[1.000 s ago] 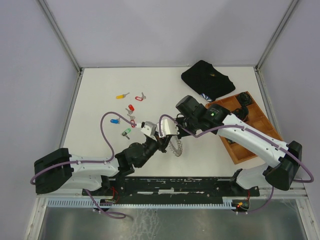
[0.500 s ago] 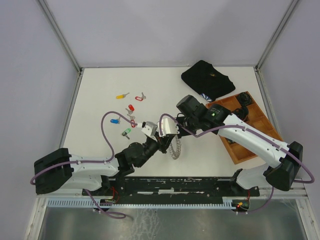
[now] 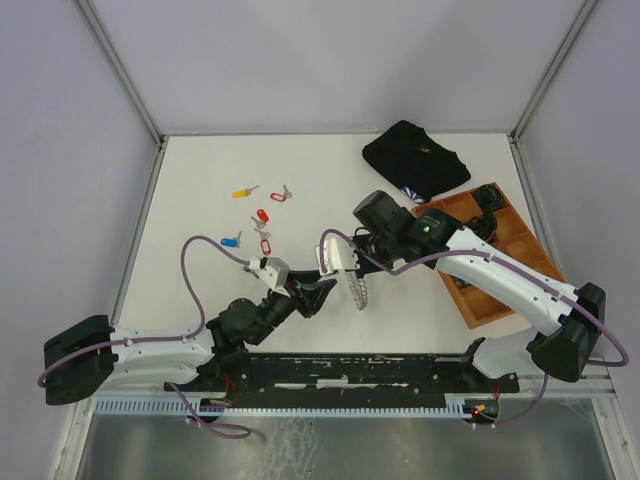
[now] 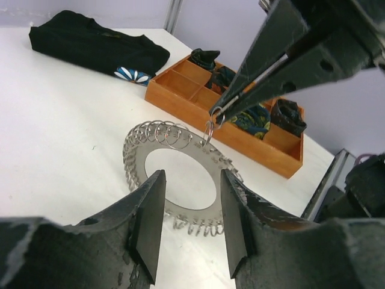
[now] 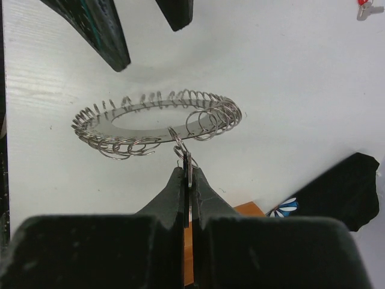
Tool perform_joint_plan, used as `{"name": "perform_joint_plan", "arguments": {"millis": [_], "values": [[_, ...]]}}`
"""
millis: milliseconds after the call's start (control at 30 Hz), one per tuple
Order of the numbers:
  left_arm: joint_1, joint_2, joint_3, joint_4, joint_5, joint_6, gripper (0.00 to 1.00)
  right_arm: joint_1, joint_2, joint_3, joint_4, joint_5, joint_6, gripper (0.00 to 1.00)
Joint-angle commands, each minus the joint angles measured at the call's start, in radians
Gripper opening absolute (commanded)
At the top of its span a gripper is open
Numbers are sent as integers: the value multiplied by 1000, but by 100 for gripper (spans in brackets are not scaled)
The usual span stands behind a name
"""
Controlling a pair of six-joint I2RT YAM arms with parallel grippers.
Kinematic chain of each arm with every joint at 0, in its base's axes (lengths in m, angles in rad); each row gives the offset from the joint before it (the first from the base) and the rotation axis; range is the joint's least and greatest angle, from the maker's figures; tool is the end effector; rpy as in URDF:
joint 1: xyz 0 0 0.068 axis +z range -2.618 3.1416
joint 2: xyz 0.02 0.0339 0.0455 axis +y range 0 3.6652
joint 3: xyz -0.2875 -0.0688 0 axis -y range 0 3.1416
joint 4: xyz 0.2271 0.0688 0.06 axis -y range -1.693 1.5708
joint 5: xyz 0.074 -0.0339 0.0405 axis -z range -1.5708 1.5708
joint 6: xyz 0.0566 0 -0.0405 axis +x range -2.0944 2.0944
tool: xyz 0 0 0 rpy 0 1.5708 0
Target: Remove the keys from the keyring
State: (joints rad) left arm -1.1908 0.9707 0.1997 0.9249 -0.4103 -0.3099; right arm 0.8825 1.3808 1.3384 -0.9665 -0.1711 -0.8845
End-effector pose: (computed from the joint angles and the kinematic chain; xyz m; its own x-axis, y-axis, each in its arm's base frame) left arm 0.0902 -0.1651 0.2548 -0.1610 -0.3509 -0.9225 0.6891 0.6291 -0.3596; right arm 0.1604 0.2102 0.3363 0.2927 -0.8442 -0.4491 -0.9346 -0.1534 -0.3209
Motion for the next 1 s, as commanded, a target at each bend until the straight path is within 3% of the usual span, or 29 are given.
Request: {"name": "perform_joint_plan", "arguments": {"millis": [0,133,300,567,600,667,833,967], "values": [[3,-50,-43,96,93,149,51,-2,-35,9,1,-34,-25,0],[9,-78,-29,29,143,191,59,-2,-32,9,-13,-44,-45,0],[18,-101,-34,44,184,181,78,-3,-31,14,-29,-60,-57,0],[37,-75,-46,157,241,200,84,-2,-32,14,-34,-68,-60,0],[44,-67,-44,159,241,197,91,-2,-31,15,-34,-68,-60,0],[74,-50,-37,160,259,160,98,-2,-32,12,-34,-70,-60,0],[259,7,-66,301,481,-65,99,-3,-32,13,-35,-73,-62,0],[318,46,-63,347,540,-137,99,-2,-32,13,-35,-74,-61,0]]}}
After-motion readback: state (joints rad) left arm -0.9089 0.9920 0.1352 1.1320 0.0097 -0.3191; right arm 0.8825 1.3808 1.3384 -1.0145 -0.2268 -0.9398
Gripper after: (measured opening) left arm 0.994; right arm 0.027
